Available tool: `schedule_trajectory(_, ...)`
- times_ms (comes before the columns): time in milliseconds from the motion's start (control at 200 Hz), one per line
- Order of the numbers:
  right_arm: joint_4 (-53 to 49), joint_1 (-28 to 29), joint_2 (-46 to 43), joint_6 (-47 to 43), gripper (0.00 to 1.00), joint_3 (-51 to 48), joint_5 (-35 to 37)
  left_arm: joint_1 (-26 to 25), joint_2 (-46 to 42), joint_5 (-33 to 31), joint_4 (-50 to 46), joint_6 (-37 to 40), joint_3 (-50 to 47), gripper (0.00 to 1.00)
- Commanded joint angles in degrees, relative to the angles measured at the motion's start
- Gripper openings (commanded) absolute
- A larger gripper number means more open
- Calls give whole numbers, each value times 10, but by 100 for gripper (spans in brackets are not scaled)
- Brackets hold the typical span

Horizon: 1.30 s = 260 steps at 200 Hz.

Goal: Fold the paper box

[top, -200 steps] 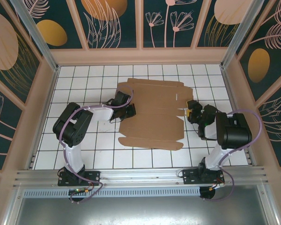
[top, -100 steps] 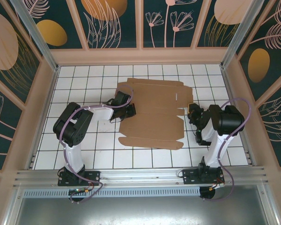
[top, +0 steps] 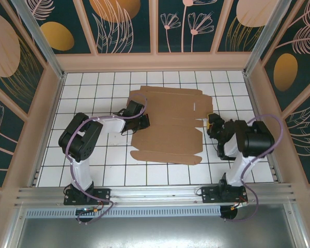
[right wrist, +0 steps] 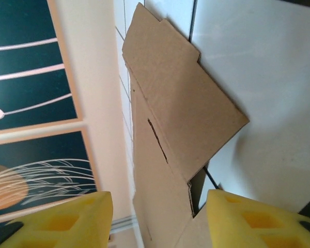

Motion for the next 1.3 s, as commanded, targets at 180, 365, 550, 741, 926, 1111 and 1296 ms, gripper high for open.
schedule_trajectory(180,-250,3,-22,-61,55,81,-20,8,21,-37,-59,13,1,0)
schedule_trajectory(365,-269,27,-11,-57,57,103,-3,9,15,-37,-61,14,2,0)
schedule_trajectory(550,-248,43,25,-41,58,133,10,9,16,-34,-60,16,2,0)
schedule_trajectory(741,-163,64,39,-6,60,121,57,9,20,-28,-58,16,5,0)
schedule_trajectory(926,-7,72,88,26,58,99,91,9,27,-24,-56,15,4,0)
schedule_trajectory(1111,28,76,113,-8,48,120,104,9,29,-23,-55,15,2,0)
schedule_trajectory(1296,86,72,135,-6,29,110,110,9,31,-24,-54,14,2,0)
